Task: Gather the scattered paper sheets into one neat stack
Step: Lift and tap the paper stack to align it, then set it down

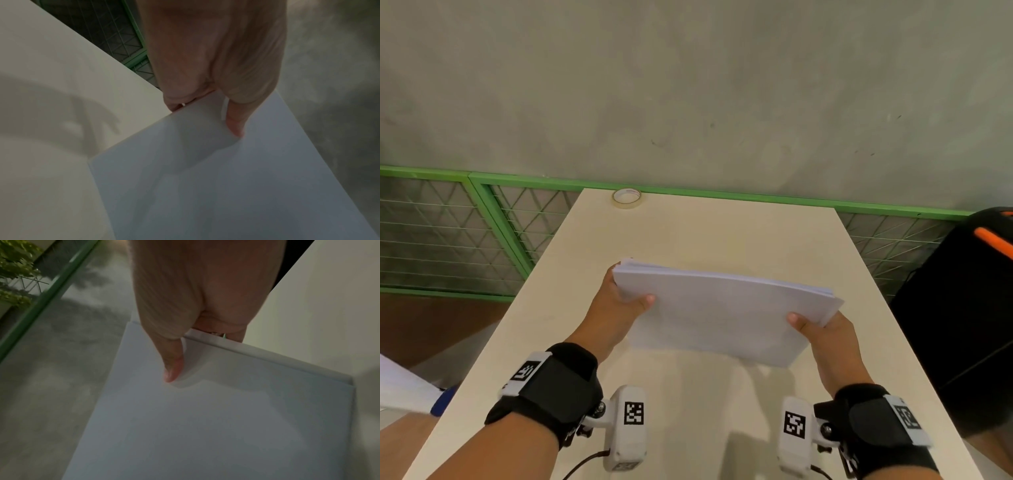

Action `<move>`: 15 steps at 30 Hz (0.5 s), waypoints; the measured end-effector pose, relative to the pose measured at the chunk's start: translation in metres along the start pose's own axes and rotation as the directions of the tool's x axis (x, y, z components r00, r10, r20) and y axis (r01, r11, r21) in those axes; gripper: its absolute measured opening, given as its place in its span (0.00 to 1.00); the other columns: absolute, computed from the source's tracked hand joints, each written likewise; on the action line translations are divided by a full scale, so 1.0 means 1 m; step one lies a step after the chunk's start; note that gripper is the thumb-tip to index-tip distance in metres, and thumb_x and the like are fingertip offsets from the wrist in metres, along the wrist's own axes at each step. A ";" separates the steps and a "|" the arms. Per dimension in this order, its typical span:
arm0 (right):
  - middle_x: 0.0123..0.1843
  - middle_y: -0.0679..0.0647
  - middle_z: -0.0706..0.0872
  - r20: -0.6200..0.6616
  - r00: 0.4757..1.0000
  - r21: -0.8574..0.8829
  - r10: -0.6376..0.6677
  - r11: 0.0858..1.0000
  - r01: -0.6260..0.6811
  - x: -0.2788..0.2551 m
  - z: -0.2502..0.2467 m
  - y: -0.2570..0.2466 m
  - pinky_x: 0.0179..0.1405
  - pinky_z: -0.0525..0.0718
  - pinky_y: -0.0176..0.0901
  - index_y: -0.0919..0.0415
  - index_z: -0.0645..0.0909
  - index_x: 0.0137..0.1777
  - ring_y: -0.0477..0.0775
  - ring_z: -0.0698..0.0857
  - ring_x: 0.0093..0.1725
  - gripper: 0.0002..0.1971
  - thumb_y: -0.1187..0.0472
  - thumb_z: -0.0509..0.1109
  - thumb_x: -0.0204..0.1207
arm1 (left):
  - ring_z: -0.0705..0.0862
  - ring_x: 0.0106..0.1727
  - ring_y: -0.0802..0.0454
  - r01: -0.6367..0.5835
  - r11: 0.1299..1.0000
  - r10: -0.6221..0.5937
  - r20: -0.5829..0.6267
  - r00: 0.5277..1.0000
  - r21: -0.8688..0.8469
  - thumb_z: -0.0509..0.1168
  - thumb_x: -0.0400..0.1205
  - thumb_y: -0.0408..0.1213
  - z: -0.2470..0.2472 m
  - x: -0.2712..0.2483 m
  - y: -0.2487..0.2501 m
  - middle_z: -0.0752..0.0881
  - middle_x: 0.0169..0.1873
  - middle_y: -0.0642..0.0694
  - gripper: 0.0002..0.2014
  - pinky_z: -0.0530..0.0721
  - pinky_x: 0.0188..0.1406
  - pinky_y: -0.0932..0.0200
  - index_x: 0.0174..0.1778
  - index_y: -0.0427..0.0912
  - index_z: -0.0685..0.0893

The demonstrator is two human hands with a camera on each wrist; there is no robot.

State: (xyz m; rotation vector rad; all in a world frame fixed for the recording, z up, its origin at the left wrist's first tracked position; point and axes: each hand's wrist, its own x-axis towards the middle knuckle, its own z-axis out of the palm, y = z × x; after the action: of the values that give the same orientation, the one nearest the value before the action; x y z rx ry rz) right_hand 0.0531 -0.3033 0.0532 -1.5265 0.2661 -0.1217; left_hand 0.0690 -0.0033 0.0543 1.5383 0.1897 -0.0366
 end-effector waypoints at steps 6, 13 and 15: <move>0.46 0.53 0.87 0.001 1.000 0.033 0.008 0.999 -0.008 0.001 -0.001 0.004 0.33 0.83 0.29 0.64 0.80 0.57 0.49 0.84 0.42 0.15 0.74 0.70 0.72 | 0.85 0.54 0.48 0.010 0.998 -0.010 0.003 1.000 -0.061 0.74 0.69 0.28 0.001 -0.001 0.001 0.85 0.63 0.36 0.29 0.83 0.47 0.63 0.68 0.36 0.78; 0.44 0.50 0.86 0.028 0.999 -0.019 -0.017 1.000 0.018 0.002 0.001 0.003 0.30 0.83 0.21 0.64 0.79 0.56 0.48 0.84 0.41 0.13 0.75 0.69 0.73 | 0.81 0.65 0.39 0.006 0.999 -0.006 -0.013 1.000 -0.048 0.71 0.74 0.22 0.003 0.003 -0.010 0.83 0.62 0.39 0.27 0.79 0.57 0.54 0.68 0.41 0.75; 0.45 0.51 0.87 0.039 0.999 -0.011 -0.024 1.000 0.025 0.005 -0.001 0.000 0.32 0.83 0.22 0.64 0.80 0.56 0.46 0.85 0.40 0.13 0.75 0.68 0.73 | 0.80 0.66 0.40 0.006 0.999 -0.007 -0.020 1.000 -0.054 0.74 0.68 0.27 0.002 0.003 -0.012 0.82 0.65 0.39 0.35 0.80 0.57 0.54 0.72 0.41 0.71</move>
State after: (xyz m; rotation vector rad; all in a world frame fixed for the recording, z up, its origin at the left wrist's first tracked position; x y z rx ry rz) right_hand 0.0576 -0.3054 0.0524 -1.5421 0.2174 -0.1098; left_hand 0.0708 -0.0050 0.0421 1.4846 0.2103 -0.0209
